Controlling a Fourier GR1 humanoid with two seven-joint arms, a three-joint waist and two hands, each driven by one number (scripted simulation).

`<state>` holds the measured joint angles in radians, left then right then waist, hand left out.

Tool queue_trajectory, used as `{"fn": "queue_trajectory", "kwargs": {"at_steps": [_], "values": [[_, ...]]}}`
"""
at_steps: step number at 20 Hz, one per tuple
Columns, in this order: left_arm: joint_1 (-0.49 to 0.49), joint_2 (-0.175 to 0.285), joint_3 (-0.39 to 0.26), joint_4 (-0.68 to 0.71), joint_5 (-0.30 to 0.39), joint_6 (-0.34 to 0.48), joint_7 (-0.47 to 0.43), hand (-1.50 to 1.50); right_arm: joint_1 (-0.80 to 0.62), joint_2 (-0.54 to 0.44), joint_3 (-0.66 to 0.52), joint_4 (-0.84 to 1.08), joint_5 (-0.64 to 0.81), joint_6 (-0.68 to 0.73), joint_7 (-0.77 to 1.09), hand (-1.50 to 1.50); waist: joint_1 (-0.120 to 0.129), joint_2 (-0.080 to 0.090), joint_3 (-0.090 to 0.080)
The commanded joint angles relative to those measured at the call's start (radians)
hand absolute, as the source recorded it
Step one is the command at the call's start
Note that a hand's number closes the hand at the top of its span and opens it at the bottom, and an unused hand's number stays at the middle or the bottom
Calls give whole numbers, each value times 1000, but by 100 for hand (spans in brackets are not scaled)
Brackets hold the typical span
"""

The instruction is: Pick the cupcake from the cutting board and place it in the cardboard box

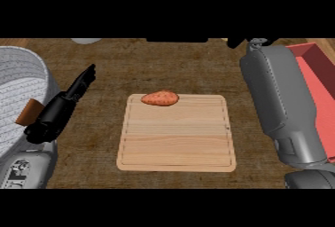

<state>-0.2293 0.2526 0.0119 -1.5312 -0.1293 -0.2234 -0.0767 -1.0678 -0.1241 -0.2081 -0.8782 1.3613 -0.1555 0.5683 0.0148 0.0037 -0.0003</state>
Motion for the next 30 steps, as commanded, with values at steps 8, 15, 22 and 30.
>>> {"fn": "queue_trajectory", "kwargs": {"at_steps": [8,15,22,30], "values": [[-38,5,19,-67,23,-23,95,0,-26,-222,-167,105,-52,-115,55,150,-1,0,1],[35,-16,3,-51,-7,-5,19,0,58,-390,-213,232,-115,40,-88,150,0,0,1],[-27,2,43,40,8,-25,-8,0,87,-459,-252,319,-197,261,-138,150,-11,1,0],[8,-13,16,-18,-8,-27,24,0,114,-561,-290,414,-286,506,-272,-150,-7,-2,1]]}}
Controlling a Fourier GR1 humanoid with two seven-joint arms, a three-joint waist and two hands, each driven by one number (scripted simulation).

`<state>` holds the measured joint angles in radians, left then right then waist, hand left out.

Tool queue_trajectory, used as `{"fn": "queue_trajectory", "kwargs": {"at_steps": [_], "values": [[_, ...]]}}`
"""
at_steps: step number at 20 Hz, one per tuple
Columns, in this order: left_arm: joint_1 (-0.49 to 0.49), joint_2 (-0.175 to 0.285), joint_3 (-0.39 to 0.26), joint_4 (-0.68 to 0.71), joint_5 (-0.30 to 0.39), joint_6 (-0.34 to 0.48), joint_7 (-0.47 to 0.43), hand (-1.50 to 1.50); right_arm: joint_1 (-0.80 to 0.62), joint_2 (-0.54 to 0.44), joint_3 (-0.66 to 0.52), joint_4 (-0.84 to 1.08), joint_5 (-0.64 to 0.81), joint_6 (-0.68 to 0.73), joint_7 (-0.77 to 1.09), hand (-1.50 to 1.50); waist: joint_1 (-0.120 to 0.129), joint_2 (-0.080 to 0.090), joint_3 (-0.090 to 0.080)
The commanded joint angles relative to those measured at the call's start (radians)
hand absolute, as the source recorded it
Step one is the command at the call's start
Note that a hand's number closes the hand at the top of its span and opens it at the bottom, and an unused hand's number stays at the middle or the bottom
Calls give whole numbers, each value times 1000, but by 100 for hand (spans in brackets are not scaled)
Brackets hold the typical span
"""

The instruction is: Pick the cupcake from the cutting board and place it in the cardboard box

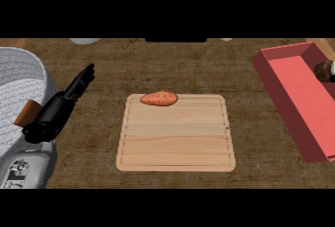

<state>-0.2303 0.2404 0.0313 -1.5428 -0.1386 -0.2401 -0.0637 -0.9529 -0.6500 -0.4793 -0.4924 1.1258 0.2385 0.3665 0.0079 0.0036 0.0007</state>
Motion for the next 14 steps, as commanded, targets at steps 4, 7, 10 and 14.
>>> {"fn": "queue_trajectory", "kwargs": {"at_steps": [4,7,10,14], "values": [[-2,-9,-8,7,-14,-4,-5,0,61,-27,-32,13,-101,53,-231,-150,-1,-1,0],[-12,7,21,-10,23,-23,25,0,43,23,-97,-43,-168,-88,-287,-150,1,-2,1],[5,-18,-6,0,-19,14,-2,0,-7,35,-263,-91,-324,-206,-344,-150,-11,-2,5],[14,14,30,-10,12,-12,8,0,-22,40,-462,-113,-511,-278,-356,-150,-14,-8,4]]}}
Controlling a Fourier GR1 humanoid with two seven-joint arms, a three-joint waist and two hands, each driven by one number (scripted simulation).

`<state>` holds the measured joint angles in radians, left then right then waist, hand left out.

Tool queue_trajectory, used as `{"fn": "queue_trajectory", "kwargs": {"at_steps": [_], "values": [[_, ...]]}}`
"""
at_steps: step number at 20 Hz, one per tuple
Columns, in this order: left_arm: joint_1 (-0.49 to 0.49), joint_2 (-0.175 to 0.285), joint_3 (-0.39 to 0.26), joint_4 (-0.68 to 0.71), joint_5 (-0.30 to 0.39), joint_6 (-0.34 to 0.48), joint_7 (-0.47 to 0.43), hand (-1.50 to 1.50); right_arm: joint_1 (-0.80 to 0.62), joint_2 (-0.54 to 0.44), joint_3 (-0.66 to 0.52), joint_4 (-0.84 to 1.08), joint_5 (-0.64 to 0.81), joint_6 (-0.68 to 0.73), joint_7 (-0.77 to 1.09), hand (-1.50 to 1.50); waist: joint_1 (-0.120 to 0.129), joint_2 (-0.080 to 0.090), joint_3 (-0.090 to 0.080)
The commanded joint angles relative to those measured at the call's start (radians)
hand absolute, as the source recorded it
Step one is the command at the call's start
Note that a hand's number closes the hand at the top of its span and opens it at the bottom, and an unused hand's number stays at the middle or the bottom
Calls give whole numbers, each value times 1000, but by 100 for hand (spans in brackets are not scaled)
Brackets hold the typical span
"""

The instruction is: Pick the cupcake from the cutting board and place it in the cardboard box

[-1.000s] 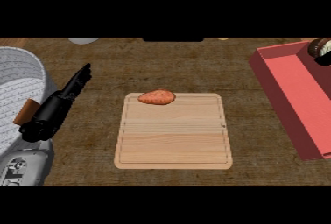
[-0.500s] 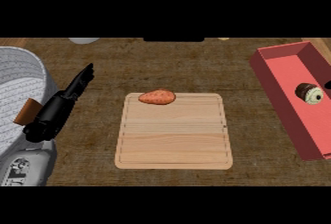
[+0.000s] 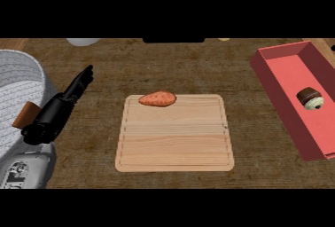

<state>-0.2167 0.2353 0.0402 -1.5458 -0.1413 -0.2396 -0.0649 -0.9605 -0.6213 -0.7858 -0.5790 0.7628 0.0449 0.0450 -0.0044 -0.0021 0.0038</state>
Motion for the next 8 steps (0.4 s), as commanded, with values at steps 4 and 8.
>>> {"fn": "queue_trajectory", "kwargs": {"at_steps": [4,8], "values": [[-6,-1,14,-24,12,3,14,0,44,-27,-245,-25,-238,-94,-42,-150,-3,1,-2],[-4,-10,-14,-24,-15,0,5,0,152,-43,-296,28,-300,-154,-199,-150,13,8,-2]]}}
